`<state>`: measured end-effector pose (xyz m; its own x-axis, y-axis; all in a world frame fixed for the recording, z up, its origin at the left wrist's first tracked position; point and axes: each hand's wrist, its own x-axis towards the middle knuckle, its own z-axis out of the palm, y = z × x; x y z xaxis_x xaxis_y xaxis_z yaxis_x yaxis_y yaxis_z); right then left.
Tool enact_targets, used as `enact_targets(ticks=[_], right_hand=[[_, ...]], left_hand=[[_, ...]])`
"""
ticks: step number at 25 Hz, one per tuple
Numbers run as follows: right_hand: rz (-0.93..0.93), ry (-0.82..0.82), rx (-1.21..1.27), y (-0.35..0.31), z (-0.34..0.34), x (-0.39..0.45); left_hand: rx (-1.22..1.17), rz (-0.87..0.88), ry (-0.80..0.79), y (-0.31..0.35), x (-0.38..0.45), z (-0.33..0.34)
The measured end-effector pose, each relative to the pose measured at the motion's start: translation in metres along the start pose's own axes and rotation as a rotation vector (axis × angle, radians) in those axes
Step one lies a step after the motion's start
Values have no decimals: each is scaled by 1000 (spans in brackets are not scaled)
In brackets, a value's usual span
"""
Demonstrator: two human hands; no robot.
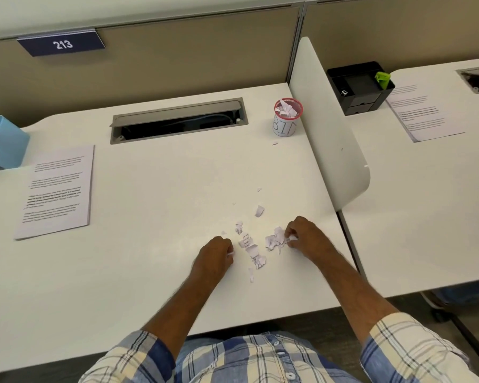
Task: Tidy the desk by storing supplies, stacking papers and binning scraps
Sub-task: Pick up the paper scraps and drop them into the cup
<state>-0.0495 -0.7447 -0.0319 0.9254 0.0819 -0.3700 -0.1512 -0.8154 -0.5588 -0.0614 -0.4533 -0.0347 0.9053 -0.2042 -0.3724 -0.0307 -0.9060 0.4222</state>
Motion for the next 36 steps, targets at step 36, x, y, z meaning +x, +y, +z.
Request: enact_targets(ticks=[36], right_hand=[[86, 472, 742, -87, -171, 201]], left_hand=[[-468, 175, 182, 133, 269, -197]])
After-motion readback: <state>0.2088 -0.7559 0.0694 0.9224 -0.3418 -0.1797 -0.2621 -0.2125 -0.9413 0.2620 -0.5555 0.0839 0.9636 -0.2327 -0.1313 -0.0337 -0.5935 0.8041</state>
